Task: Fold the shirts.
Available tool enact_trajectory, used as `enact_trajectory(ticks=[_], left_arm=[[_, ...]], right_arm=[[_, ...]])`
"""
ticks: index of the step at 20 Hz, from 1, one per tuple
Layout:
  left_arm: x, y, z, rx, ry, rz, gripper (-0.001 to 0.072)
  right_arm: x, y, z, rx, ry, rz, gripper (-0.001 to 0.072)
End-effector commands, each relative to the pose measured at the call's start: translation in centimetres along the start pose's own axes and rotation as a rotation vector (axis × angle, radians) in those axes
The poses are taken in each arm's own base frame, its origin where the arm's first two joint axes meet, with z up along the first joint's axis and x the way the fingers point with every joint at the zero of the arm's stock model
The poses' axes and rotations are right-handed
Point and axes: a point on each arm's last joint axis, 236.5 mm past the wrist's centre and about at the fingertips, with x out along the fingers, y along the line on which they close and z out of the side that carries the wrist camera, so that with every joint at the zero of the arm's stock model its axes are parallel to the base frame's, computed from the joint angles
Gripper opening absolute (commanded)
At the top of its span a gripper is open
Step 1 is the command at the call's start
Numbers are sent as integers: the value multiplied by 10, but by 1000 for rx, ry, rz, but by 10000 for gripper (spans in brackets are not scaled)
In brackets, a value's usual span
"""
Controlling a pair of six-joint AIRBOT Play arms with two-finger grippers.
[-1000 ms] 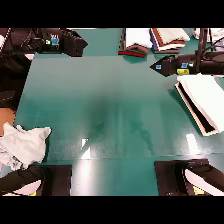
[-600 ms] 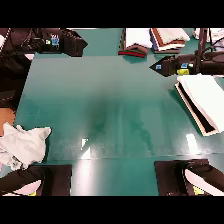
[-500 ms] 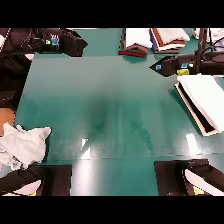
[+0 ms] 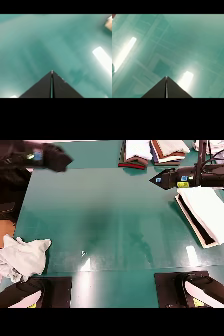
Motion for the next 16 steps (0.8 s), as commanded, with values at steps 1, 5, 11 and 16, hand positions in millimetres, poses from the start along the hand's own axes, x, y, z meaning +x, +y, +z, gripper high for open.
enact_trajectory(ticks=[1,5,11,16], left_arm=[[-44,73,-94,-89,262,234,25],[-79,120,-247,-176,669,433,123],[-35,139,-365,-238,807,490,718],[-22,146,-392,-271,794,526,610]], right_arm=[[0,1,-1,0,6,3,16],[0,2,-7,-1,29,10,16],[0,4,-10,-1,44,15,16],[0,4,-12,-1,50,17,16]])
